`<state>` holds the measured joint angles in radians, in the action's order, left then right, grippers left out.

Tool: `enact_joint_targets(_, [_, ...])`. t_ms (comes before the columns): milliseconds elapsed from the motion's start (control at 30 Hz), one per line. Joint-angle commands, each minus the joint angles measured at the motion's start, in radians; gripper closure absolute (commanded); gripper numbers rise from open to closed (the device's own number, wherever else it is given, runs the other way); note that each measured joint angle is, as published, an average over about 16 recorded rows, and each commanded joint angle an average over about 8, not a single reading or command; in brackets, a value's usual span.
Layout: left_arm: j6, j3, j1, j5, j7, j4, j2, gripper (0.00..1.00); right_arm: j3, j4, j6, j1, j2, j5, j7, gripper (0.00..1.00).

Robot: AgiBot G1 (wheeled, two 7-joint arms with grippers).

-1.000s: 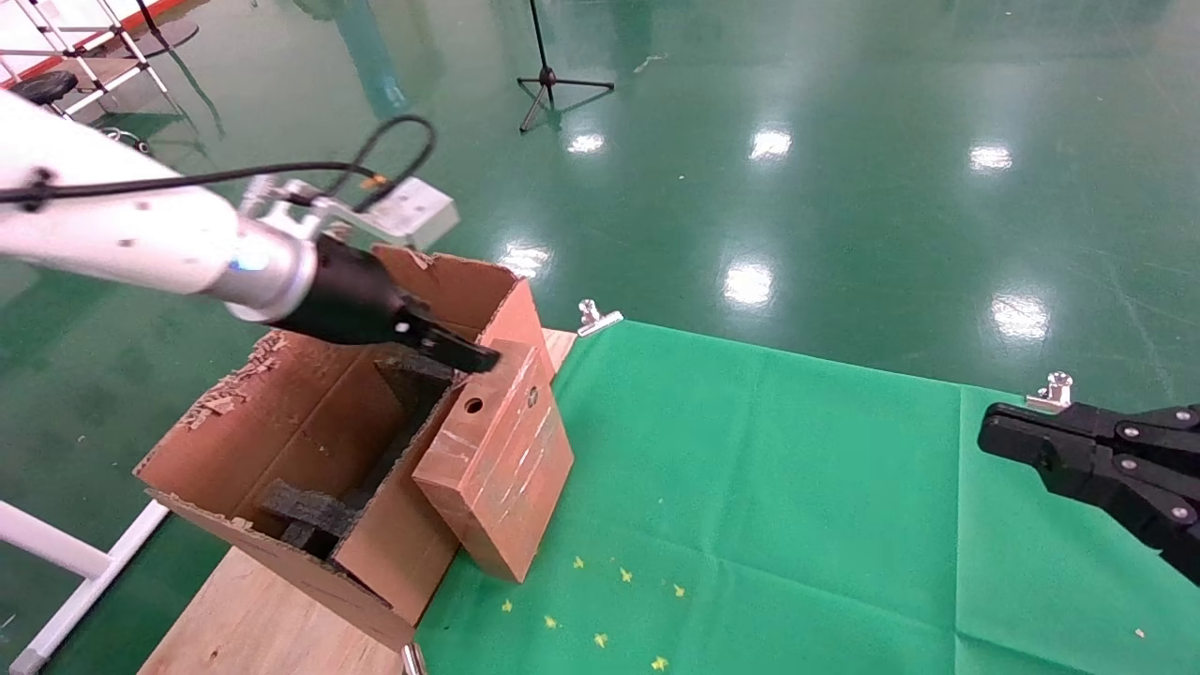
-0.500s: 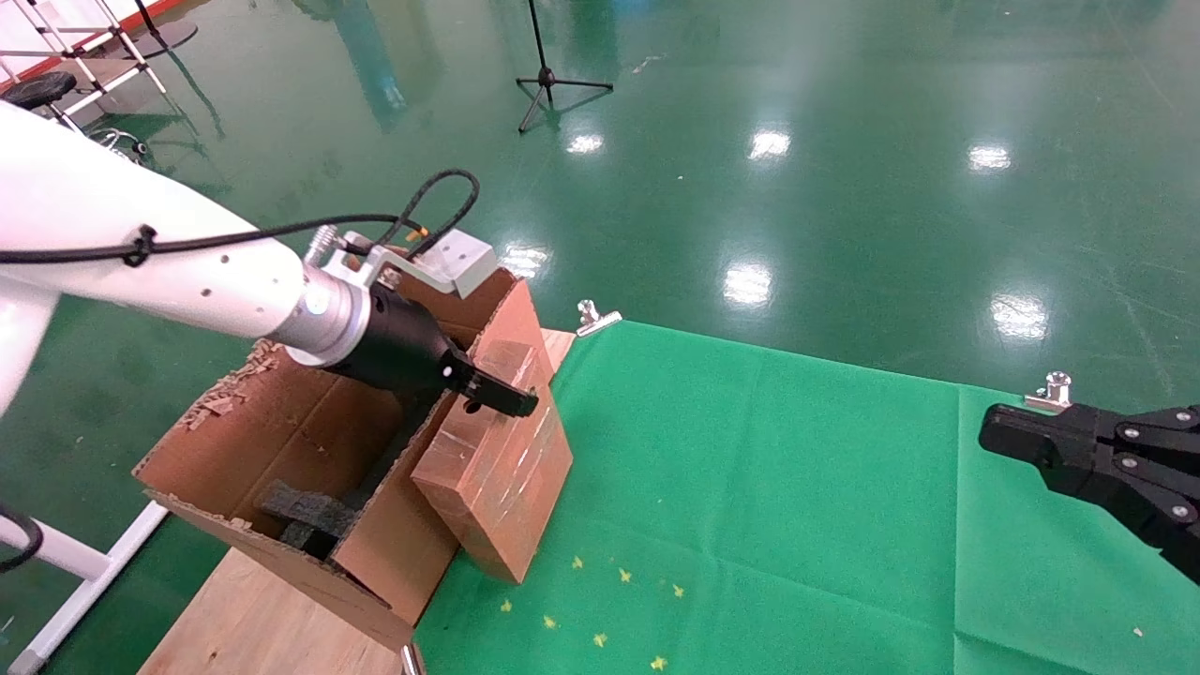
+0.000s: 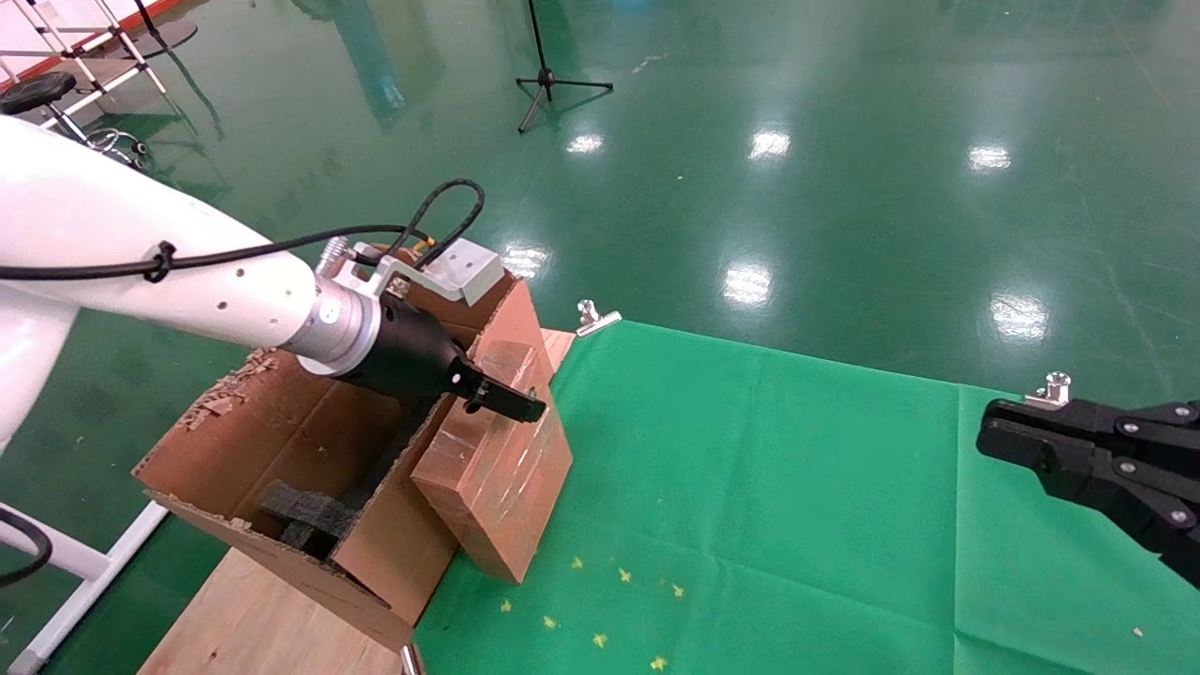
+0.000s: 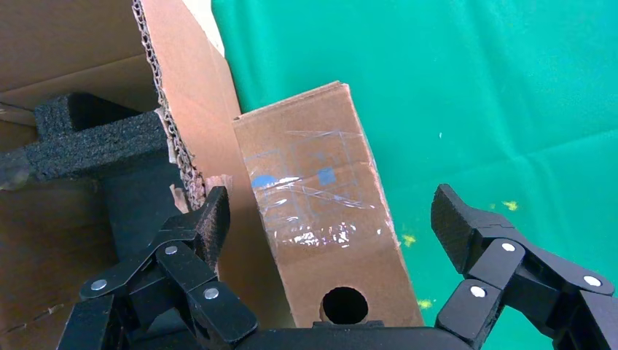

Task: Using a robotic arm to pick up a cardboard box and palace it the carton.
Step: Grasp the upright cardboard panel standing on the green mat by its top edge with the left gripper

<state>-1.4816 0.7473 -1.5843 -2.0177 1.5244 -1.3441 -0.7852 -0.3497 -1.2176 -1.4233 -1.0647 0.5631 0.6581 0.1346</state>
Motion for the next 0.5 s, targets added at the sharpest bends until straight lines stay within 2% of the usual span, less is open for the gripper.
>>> enact_joint_targets(33, [0.001, 0.000, 0.001, 0.000, 0.000, 0.000, 0.000, 0.91, 0.000, 0.000, 0.000, 0.000, 0.000, 0.000, 0.000, 0.00])
enact_joint_targets(67, [0.001, 0.000, 0.000, 0.000, 0.000, 0.000, 0.000, 1.00, 0.000, 0.000, 0.000, 0.000, 0.000, 0.000, 0.000, 0.00])
enact_joint_targets(500, [-0.003, -0.001, -0.002, 0.002, 0.001, 0.001, 0.001, 1.00, 0.000, 0.000, 0.000, 0.000, 0.000, 0.000, 0.000, 0.00])
